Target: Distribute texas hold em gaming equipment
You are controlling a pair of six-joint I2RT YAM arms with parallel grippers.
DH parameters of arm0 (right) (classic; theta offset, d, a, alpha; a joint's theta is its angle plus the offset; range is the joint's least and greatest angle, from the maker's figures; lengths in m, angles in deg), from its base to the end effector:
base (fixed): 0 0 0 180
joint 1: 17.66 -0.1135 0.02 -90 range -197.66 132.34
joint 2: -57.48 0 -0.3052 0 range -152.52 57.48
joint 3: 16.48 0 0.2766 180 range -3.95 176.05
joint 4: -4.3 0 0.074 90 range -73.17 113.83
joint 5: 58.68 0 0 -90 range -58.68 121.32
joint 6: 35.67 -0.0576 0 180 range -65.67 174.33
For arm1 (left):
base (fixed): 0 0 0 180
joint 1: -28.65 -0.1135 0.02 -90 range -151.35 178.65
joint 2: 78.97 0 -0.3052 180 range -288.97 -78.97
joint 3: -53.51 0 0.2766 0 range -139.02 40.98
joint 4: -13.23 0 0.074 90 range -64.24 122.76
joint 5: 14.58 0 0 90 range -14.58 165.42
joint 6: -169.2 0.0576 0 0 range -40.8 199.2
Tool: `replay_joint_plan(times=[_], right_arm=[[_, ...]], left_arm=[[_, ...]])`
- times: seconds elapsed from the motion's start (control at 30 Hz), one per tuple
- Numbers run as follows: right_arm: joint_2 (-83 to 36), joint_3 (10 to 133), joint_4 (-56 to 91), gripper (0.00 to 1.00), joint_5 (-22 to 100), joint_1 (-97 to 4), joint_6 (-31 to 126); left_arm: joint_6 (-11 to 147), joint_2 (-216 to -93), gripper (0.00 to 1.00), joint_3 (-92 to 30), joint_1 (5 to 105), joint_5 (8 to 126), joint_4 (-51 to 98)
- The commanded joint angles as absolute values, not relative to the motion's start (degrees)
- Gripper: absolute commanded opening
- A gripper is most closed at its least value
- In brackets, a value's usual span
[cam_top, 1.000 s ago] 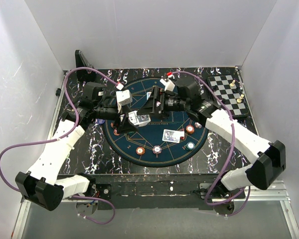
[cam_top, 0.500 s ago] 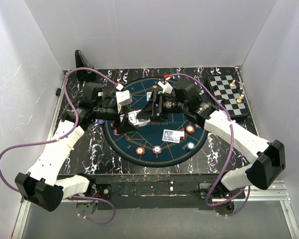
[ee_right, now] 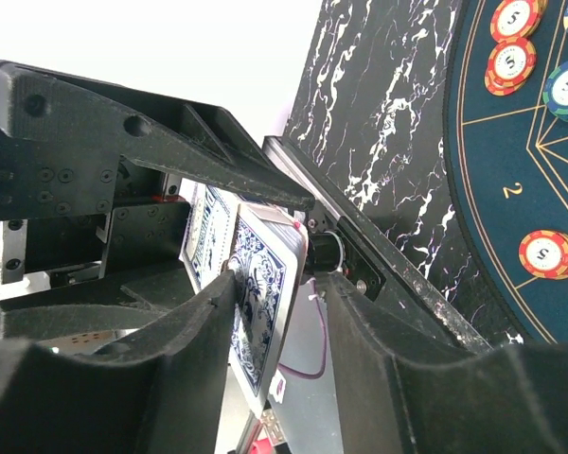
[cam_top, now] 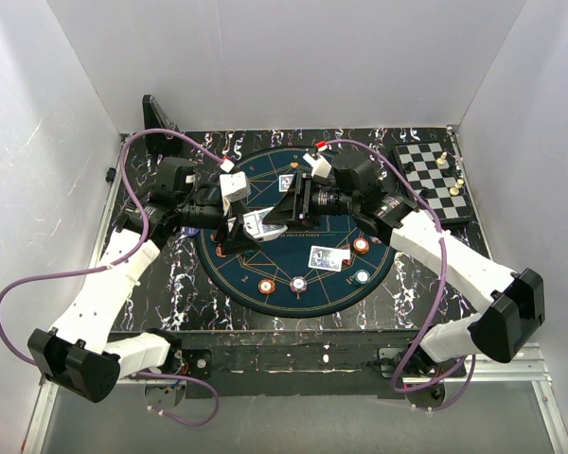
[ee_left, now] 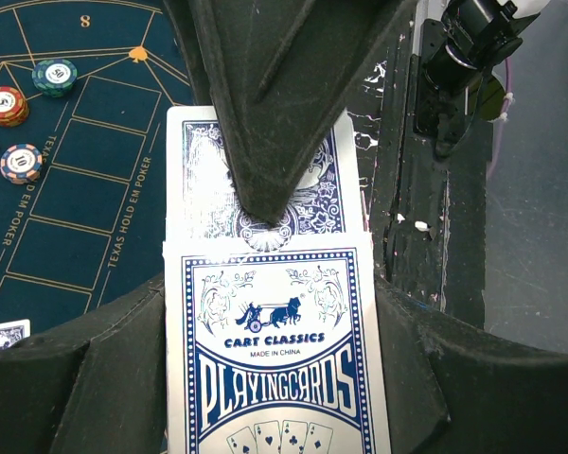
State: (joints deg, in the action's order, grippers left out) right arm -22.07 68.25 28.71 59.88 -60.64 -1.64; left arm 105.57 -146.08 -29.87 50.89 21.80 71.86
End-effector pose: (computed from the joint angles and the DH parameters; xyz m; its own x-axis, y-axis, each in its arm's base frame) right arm 0.2430 0.2640 0.3976 -0.9048 0.1518 -0.3979 -0.3202 0.3735 0.8706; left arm 0.2108 -0.1363 0.3993 -0.2145 0.3723 -0.9030 0.9715 0.1769 -0.1578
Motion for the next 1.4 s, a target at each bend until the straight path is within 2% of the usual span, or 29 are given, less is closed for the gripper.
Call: replay_joint_plan(times=[0.0,0.63,0.93,1.07,1.2,1.3,1.37], right_arm=[[-19.2,67.8,28.3,0.47,58.3,-59.2,-1.4],[-15.8,66.2,31.5,0.43,57.3,-56.9,-1.3],[-13.7,65.1,35.2,0.33,57.3,-55.3,-0.4],[-12.8,65.1,37.0,0.32,58.4,-54.0,-0.1],[-11.5,65.1,38.4,0.23,59.0,-52.7,0.1],[-10.1,65.0,38.3,0.08,60.1,-51.2,-0.2],[-9.2,65.6,38.6,0.05,61.1,-49.7,-0.3]], left_arm=[[105.7,-143.6,0.38,-30.0,50.6,19.4,71.0],[105.8,-142.9,0.37,-30.0,50.7,20.0,71.0],[105.8,-142.9,0.37,-30.0,50.6,20.1,71.0],[105.9,-143.1,0.37,-30.0,50.6,20.2,70.9],[105.7,-143.9,0.37,-30.8,50.6,20.2,71.0],[105.7,-144.2,0.37,-31.2,50.6,20.4,71.2],[106.1,-144.1,0.37,-30.7,50.6,20.7,71.2]])
